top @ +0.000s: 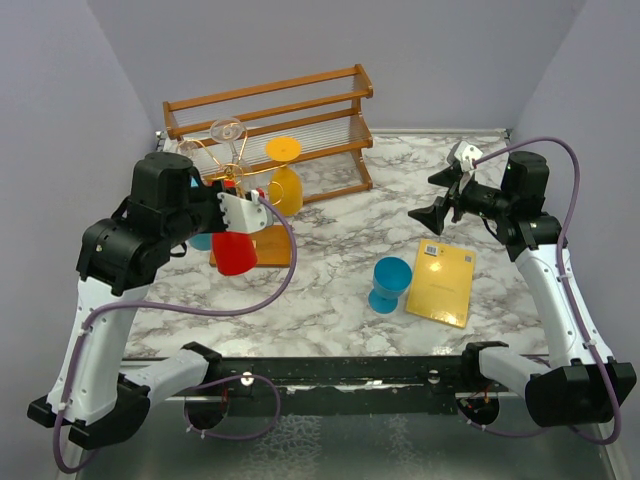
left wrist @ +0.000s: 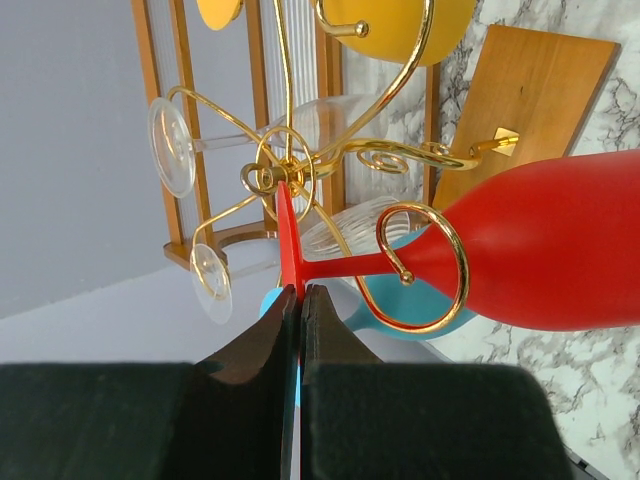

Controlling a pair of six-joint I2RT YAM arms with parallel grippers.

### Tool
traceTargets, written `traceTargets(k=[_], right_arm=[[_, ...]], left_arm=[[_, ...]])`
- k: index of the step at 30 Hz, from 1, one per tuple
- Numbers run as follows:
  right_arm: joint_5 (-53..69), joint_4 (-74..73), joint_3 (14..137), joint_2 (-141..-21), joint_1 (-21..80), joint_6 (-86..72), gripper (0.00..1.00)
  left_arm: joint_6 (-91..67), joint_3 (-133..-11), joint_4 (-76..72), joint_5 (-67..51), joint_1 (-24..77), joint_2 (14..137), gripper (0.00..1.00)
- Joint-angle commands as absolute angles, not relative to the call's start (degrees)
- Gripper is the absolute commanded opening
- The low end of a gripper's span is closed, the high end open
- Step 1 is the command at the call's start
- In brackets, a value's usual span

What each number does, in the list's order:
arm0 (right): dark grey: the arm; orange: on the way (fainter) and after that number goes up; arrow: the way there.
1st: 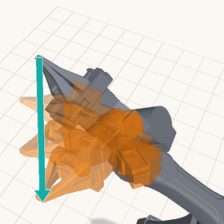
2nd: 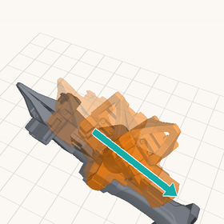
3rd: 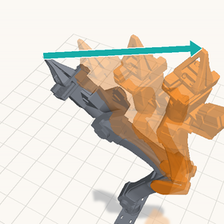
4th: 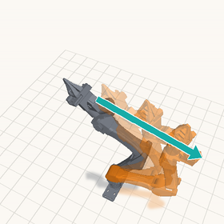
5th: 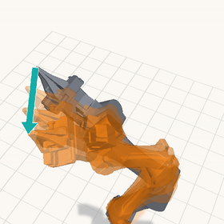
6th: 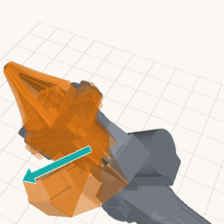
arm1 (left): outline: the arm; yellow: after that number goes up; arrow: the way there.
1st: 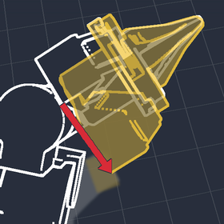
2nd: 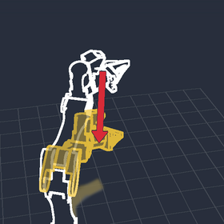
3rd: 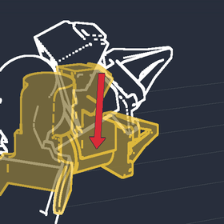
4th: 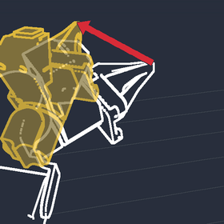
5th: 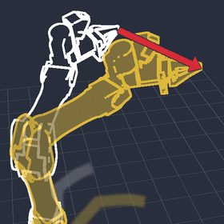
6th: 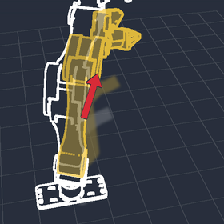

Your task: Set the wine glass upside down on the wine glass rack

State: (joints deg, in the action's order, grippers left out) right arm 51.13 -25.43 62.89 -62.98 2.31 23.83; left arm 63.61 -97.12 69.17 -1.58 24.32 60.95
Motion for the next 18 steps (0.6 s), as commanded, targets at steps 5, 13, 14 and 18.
traceTargets(k=[5, 13, 14, 18], right_arm=[[51.2, -23.7, 62.5, -62.9, 2.5, 24.3, 0.95], [51.2, -23.7, 62.5, -62.9, 2.5, 24.3, 0.95], [51.1, -23.7, 62.5, -62.9, 2.5, 24.3, 0.95], [51.1, -23.6, 62.4, -63.0, 2.5, 24.4, 0.95]], left_arm=[[65.0, -99.9, 71.6, -0.3, 24.0, 59.7, 0.00], [65.6, -100.7, 73.5, -0.9, 24.0, 59.2, 0.00], [65.8, -100.8, 73.7, -1.1, 24.0, 59.2, 0.00], [66.3, -101.6, 75.0, -2.9, 24.0, 59.1, 0.00]])
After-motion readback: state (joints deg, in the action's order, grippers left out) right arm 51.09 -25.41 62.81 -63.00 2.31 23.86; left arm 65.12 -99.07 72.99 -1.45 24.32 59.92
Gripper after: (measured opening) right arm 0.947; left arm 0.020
